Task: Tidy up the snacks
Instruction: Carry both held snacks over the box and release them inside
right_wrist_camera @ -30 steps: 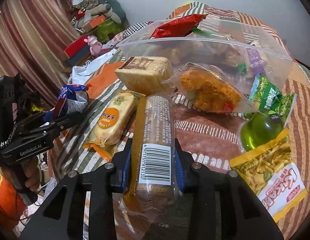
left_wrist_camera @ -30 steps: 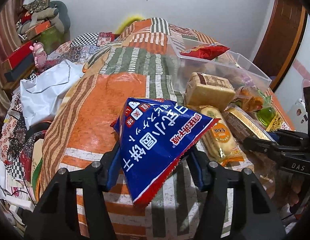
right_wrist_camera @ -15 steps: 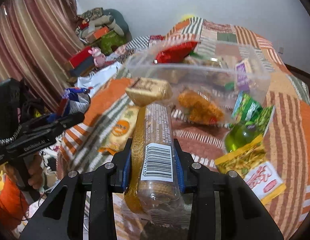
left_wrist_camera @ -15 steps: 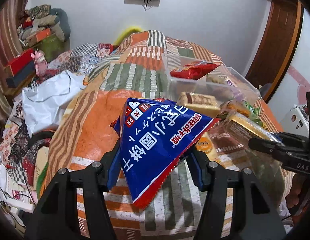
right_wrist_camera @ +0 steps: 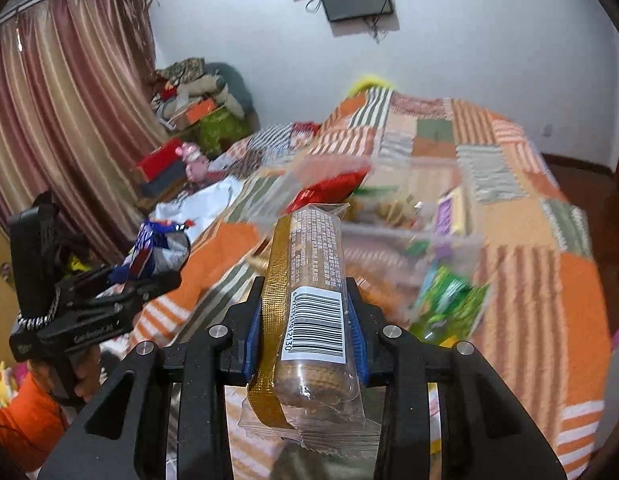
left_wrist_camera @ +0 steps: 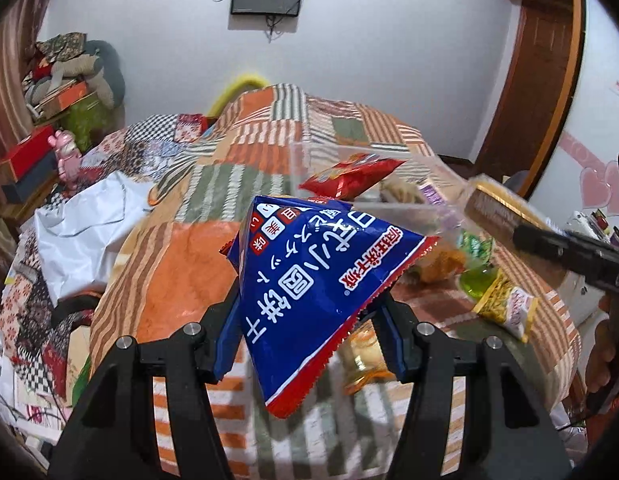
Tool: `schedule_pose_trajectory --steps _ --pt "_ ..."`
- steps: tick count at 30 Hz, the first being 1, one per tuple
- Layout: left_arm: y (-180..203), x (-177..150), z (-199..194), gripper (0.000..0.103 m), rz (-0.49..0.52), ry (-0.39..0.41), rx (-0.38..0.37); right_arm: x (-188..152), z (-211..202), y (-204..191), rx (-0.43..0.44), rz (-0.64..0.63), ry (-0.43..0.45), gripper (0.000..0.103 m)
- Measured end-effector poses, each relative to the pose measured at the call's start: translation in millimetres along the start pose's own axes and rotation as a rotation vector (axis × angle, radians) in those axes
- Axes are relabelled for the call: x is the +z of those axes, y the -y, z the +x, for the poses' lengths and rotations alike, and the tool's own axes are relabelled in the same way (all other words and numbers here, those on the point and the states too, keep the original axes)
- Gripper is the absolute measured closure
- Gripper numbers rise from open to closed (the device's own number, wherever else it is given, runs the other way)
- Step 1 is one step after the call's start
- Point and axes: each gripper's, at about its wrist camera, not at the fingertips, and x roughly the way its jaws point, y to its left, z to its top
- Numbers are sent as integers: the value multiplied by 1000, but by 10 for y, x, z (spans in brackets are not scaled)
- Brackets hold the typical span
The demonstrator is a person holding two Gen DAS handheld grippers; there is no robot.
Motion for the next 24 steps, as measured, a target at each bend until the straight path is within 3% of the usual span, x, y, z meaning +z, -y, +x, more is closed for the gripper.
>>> schedule_pose_trajectory --steps 16,24 --pt "649 581 380 45 87 15 -105 258 -3 485 -72 51 74 70" --pt "957 759 786 45 129 -36 -145 374 154 769 -84 87 78 70"
